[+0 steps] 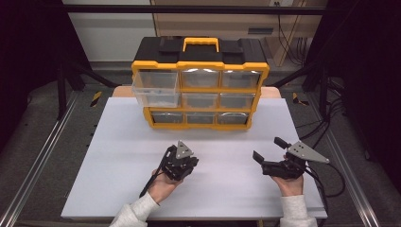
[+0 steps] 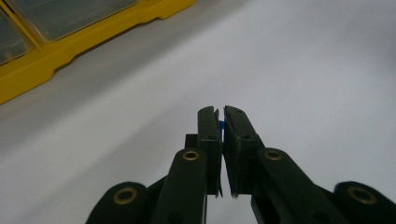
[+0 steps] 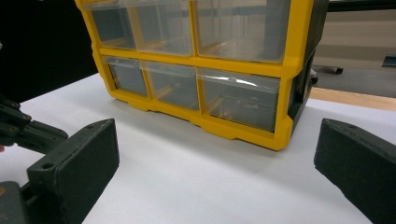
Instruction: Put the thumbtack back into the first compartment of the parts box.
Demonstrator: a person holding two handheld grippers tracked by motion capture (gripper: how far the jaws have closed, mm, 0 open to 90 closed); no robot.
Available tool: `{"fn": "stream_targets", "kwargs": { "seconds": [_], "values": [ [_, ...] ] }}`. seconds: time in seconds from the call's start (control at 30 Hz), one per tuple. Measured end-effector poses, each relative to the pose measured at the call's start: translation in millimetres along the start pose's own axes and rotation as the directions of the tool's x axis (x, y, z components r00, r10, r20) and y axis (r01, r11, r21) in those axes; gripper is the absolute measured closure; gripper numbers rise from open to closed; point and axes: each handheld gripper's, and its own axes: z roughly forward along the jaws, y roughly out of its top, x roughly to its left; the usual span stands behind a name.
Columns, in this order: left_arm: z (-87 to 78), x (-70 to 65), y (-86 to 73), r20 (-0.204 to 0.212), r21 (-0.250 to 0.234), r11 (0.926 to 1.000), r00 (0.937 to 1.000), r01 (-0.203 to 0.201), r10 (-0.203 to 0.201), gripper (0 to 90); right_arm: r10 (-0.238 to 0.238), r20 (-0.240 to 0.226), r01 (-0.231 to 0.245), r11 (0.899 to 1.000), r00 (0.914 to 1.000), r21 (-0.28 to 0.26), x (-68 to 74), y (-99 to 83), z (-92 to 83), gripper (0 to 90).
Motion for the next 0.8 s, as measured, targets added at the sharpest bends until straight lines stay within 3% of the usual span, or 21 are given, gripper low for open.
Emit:
{"fn": "stream_targets", "kwargs": {
  "seconds": [0.8],
  "values": [
    [-58.3,32.4,16.7,-0.017,-0.093,0.9953,0.9994,0.029,-0.03,85.3,-0.004,0.003,0.004,1.0,1.0,0.004,0.5,-0.7,1.2,0.5]
  ]
}}
